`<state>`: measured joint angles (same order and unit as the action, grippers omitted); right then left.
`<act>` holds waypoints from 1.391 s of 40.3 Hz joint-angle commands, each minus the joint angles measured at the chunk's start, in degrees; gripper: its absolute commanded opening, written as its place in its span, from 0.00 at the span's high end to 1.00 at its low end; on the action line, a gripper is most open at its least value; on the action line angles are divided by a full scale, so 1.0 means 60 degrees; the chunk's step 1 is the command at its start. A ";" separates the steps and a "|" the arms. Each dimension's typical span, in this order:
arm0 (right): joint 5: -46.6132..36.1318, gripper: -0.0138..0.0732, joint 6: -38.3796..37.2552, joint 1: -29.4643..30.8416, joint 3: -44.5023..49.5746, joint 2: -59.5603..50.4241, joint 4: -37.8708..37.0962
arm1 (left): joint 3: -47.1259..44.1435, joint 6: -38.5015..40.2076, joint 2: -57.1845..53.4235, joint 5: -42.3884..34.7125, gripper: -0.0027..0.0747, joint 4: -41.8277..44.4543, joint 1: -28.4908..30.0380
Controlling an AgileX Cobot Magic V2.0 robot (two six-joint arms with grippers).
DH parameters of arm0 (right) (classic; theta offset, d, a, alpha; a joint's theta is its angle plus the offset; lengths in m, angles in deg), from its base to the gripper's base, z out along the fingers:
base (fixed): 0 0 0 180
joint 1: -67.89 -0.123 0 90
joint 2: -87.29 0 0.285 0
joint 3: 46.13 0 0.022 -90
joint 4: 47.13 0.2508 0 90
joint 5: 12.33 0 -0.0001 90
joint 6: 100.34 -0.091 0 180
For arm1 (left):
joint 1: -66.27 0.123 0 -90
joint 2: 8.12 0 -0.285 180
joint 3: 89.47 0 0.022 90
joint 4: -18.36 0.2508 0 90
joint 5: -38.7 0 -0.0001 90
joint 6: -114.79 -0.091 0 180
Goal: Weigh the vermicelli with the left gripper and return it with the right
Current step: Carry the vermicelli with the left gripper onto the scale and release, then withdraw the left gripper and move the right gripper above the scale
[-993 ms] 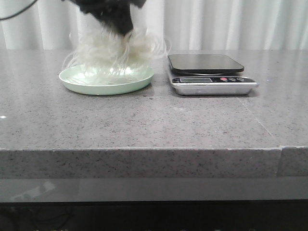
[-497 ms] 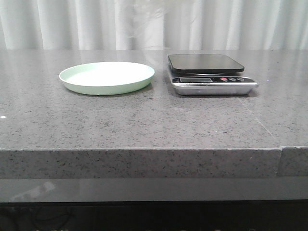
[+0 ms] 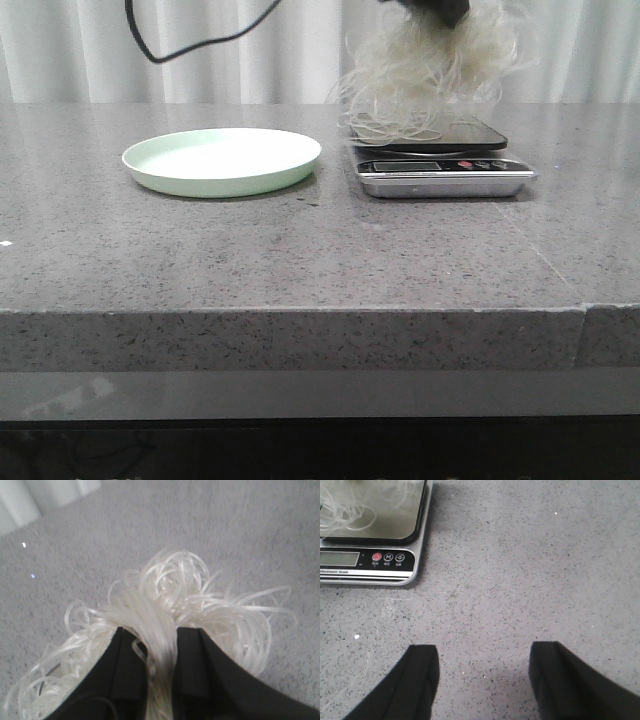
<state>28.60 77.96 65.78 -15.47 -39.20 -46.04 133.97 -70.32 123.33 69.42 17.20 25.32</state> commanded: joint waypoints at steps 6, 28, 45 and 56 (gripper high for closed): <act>-0.0553 0.25 0.0008 0.0067 -0.0292 0.0000 -0.0105 | 0.0449 -0.0038 -0.0567 -0.0460 0.58 0.0036 -0.0035; -0.0553 0.25 0.0008 0.0067 -0.0292 0.0000 -0.0105 | 0.0449 0.0020 -0.2668 0.1808 0.42 0.0246 -0.0035; -0.0553 0.25 0.0008 0.0067 -0.0292 0.0000 -0.0105 | -0.1134 0.1066 -0.6416 0.3310 0.42 0.0581 -0.0035; -0.0553 0.25 0.0008 0.0067 -0.0292 0.0000 -0.0105 | -0.5136 0.1066 -0.9273 0.2277 0.42 0.0857 -0.0035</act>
<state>28.60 77.96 65.78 -15.47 -39.20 -46.04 107.67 -64.68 73.78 89.52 22.15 25.32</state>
